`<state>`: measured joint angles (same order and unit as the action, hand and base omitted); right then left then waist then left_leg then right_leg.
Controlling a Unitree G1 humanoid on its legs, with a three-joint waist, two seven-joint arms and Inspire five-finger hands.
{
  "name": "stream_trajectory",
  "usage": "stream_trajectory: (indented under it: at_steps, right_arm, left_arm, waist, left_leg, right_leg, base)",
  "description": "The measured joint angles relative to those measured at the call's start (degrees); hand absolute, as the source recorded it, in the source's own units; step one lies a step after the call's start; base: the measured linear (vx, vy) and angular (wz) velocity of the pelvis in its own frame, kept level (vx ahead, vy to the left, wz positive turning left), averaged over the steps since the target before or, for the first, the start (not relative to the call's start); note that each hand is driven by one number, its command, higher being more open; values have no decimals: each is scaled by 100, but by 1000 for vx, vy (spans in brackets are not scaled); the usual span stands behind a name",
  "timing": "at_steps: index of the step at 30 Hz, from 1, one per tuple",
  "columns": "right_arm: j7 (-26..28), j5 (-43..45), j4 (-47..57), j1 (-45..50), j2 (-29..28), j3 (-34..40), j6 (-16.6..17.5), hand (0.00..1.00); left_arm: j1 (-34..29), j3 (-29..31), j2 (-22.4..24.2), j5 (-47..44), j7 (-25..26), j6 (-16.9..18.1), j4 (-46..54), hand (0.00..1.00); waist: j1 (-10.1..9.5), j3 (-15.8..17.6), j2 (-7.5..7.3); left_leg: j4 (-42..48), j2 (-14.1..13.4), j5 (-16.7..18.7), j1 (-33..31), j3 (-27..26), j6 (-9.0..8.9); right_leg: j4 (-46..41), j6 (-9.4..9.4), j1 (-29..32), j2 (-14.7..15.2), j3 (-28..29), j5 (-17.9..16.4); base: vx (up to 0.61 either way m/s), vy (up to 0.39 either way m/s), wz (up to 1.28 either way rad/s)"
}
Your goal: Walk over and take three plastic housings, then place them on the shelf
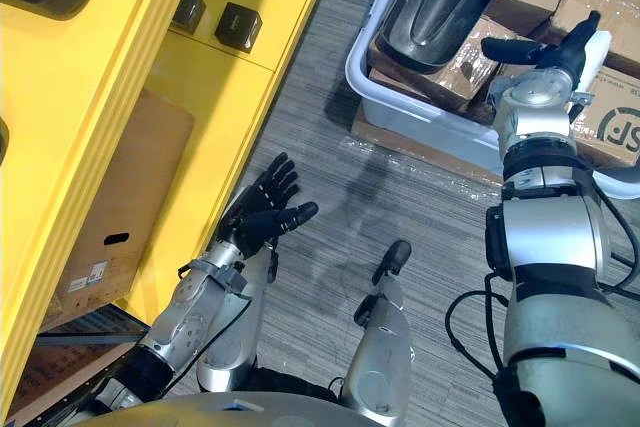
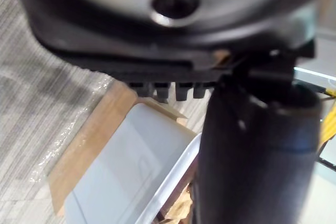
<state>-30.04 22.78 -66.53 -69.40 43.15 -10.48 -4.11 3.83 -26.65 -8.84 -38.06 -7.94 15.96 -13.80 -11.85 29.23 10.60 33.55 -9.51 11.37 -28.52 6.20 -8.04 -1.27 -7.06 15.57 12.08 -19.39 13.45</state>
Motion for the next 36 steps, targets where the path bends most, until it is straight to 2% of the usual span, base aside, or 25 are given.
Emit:
stream_trajectory:
  at_steps: [3, 5, 9, 13, 16, 21, 30, 36]
  right_arm:
    - [-298, -7, 488, -5, 25, 95, 253, 100]
    - [-454, -219, 776, 15, 58, 100, 352, 100]
    - [-691, -646, 1772, 131, 142, 210, 570, 100]
    - [-376, -933, 2023, 179, 145, 132, 605, 100]
    - [50, -953, 1979, 274, 133, -200, 598, 100]
    - [598, -941, 1316, 290, -30, -656, 595, 100]
    - [747, -907, 519, -370, -37, -1309, 562, 100]
    - [553, -901, 187, -551, -37, -1381, 4, 100]
  left_arm:
    - [-145, 8, -1, 1, 11, 5, 150, 100]
    - [-182, 3, 6, 5, 11, 4, 177, 100]
    - [-261, 59, -4, 2, -17, 4, 361, 100]
    - [-202, 46, -7, 0, -47, -4, 365, 100]
    - [-195, -5, -11, -1, -55, -4, 359, 100]
    - [-89, -309, 2, -1, -83, -7, 128, 100]
    - [33, -400, -10, -69, -78, 26, -390, 100]
    - [36, -437, -7, -209, -63, 127, -395, 100]
  waist:
    - [98, 0, 0]
    - [116, 0, 0]
    - [272, 0, 0]
    - [277, 2, -3]
    - [264, 2, -3]
    - [92, 2, -3]
    - [-274, -1, 0]
    - [-387, -2, 3]
  left_leg:
    - [-12, -5, -18, 51, -16, -3]
    - [-57, -12, -23, 184, -85, 2]
    - [-102, -21, -26, 363, -153, 6]
    - [-240, -26, -75, 516, -244, 10]
    - [-383, -29, -159, 556, -245, 0]
    - [-455, -32, -222, 544, -190, -53]
    - [-473, 17, -310, 248, 46, -71]
    - [-412, 99, -331, 72, 176, -56]
  right_leg:
    - [-32, 1, -15, 5, 23, 1]
    - [-49, 1, -75, 19, 90, 0]
    - [-55, 25, -189, 28, 129, -17]
    - [-54, 92, -225, 43, 176, -61]
    - [-53, 96, -210, 41, 165, -63]
    - [-53, 86, -205, 35, 102, -56]
    - [-70, 86, -58, 39, -140, -58]
    - [-266, 83, 57, 130, -274, -149]
  base:
    - [-20, 40, -3]
    - [-16, 52, -12]
    - [-15, 43, -7]
    - [-18, 28, -5]
    - [0, 0, 0]
    - [20, 20, 5]
    - [38, 28, 13]
    - [17, 42, 13]
